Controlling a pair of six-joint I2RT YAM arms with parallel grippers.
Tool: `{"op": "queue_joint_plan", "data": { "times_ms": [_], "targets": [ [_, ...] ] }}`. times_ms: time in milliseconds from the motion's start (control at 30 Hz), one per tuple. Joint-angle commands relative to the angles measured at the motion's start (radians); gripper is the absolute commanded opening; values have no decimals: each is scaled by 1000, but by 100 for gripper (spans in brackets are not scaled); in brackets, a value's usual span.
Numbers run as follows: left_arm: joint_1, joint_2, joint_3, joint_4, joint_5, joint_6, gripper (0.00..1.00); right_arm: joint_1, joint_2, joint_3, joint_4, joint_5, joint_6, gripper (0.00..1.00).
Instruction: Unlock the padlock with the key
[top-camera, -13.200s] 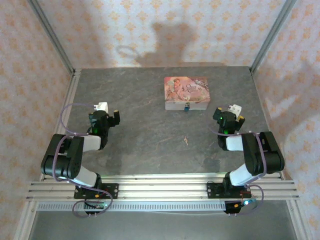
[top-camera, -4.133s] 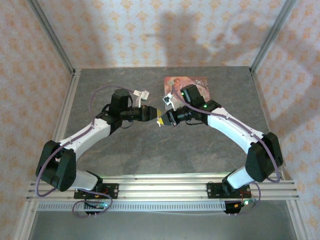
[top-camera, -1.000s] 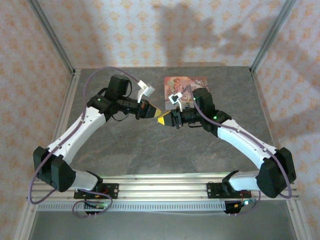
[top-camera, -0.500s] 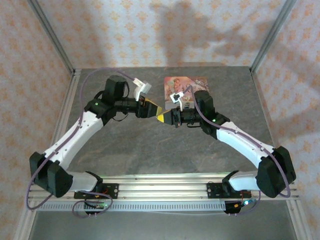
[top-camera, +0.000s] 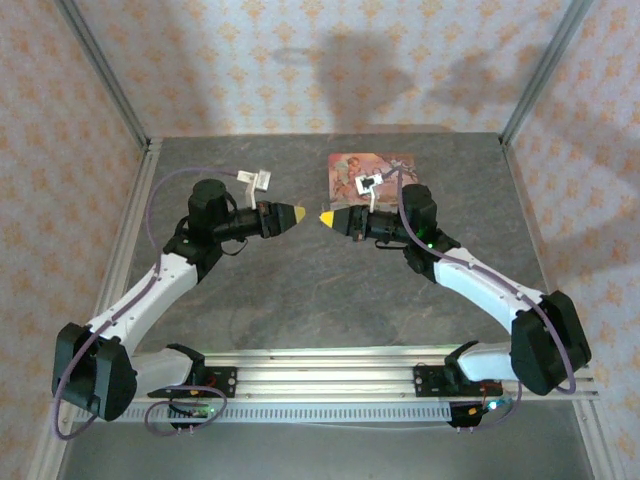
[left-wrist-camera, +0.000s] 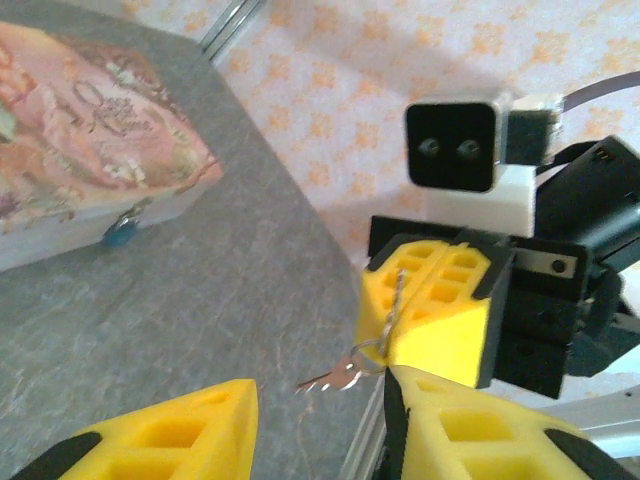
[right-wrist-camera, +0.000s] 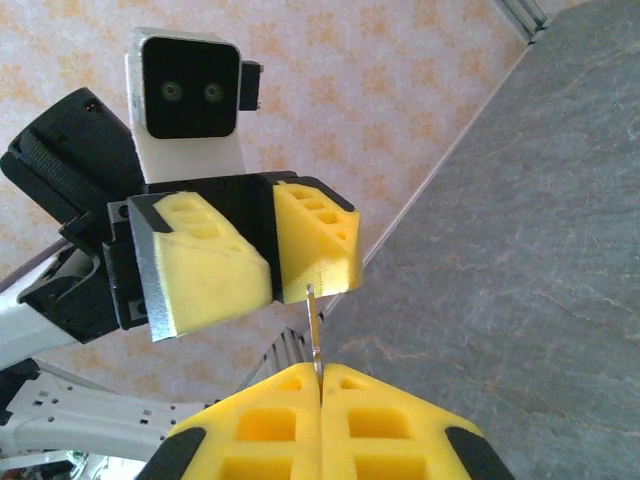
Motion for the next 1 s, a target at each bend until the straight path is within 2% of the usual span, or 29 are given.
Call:
{"op": "queue_joint_plan", "data": {
  "times_ms": [0, 267, 567, 967],
  "targets": [
    [-25, 15, -4, 146, 40, -65, 39, -3, 12, -9, 106, -8, 42, 0],
    [-79, 72, 21, 191, 57, -82, 31, -4, 18, -9, 114, -18, 51, 0],
    [-80, 77, 20, 192, 48, -84, 22, -4, 22, -8, 110, -34, 48, 0],
    [-79, 81, 11, 259, 6, -140, 23, -4, 7, -18, 106, -38, 47, 0]
  ]
}}
